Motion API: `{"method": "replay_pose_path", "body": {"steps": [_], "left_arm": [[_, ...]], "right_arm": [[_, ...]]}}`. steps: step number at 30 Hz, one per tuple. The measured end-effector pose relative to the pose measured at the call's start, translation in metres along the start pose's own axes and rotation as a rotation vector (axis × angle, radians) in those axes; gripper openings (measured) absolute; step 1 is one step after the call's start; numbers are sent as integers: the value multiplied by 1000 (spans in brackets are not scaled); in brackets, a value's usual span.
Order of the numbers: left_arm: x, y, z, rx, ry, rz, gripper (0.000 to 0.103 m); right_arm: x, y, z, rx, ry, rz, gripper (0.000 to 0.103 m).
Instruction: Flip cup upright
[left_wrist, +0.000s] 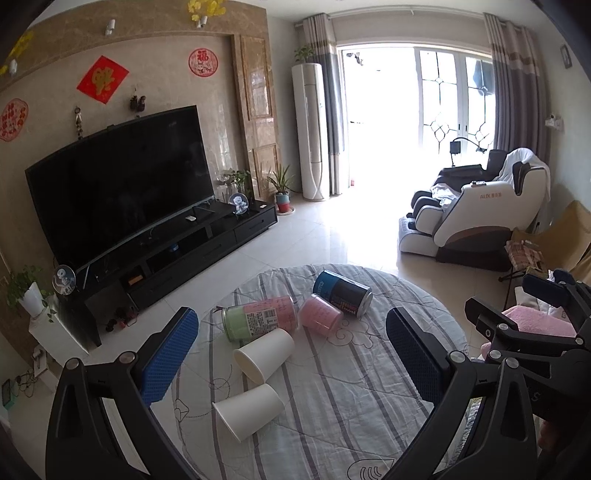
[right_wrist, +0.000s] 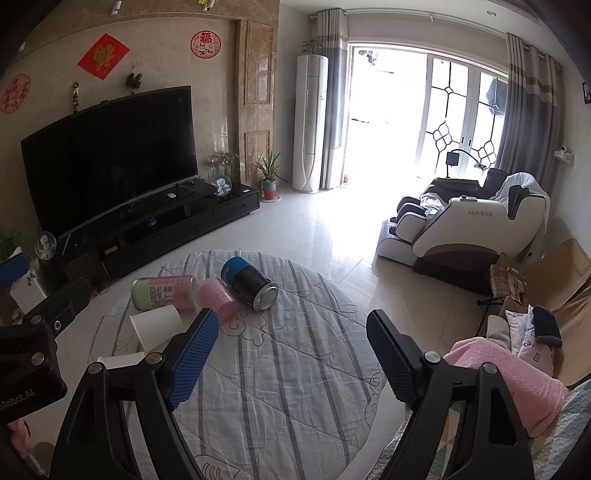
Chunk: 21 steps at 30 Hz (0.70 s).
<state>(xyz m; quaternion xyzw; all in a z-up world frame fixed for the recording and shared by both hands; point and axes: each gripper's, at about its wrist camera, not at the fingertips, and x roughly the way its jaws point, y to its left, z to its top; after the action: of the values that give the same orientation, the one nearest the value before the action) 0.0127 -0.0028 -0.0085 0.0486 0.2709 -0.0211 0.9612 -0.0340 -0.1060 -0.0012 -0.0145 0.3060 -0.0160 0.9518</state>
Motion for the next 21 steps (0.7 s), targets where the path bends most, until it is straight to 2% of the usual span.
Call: {"method": "replay_pose_path", "body": {"steps": [21], "left_arm": [[7,16,-5,2,32,-41,103]], "right_arm": [[2,13,-1,8,46,-33,84]]}}
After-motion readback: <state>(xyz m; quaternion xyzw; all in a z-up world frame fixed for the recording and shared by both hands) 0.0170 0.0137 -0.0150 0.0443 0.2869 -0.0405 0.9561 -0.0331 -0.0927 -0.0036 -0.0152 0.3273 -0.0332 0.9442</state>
